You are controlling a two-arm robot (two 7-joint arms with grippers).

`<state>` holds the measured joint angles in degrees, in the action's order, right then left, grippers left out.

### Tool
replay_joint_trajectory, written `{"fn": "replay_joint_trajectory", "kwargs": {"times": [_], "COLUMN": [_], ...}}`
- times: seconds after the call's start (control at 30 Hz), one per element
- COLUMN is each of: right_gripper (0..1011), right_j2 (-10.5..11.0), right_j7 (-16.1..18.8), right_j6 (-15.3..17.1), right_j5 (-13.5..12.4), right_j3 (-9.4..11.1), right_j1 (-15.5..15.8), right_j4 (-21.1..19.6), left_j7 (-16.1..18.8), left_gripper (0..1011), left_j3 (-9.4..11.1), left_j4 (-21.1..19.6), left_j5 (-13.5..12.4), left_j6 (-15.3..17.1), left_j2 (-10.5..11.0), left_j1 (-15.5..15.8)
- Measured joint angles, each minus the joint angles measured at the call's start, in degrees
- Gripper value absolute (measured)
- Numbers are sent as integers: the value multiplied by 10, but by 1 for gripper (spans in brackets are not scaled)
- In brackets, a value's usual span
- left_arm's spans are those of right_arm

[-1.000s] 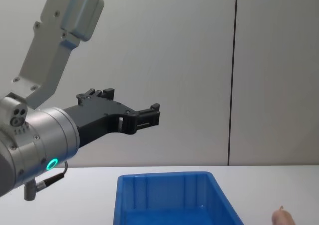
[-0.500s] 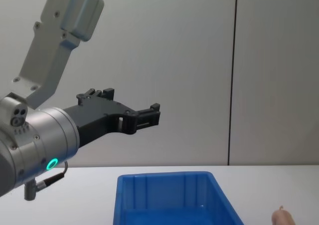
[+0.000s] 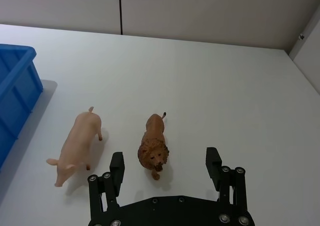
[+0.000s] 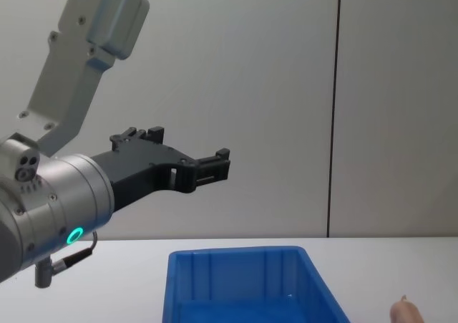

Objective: Pick up the two dolls from the table and place them into the box.

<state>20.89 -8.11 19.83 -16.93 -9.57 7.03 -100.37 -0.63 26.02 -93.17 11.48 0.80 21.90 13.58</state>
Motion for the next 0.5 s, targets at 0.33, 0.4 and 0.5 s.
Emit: {"fn": "replay_joint_trajectory", "kwargs": {"times": [0.33,0.4,0.5], "right_gripper": [1001,1001,1001], "right_j2": [-17,-22,-27], "right_j7": [14,20,24], "right_j6": [10,13,16], "right_j5": [13,16,19], "right_j3": [-2,-3,-3], "right_j1": [-37,-48,-57], "right_j4": [45,58,70], "left_j7": [0,0,0], "left_gripper": [1001,1001,1001], "left_j3": [0,0,0], "left_j4": [0,0,0], "left_j5": [0,0,0], "left_j6": [0,0,0], "left_j2": [0,0,0], "left_j1": [0,0,0]}}
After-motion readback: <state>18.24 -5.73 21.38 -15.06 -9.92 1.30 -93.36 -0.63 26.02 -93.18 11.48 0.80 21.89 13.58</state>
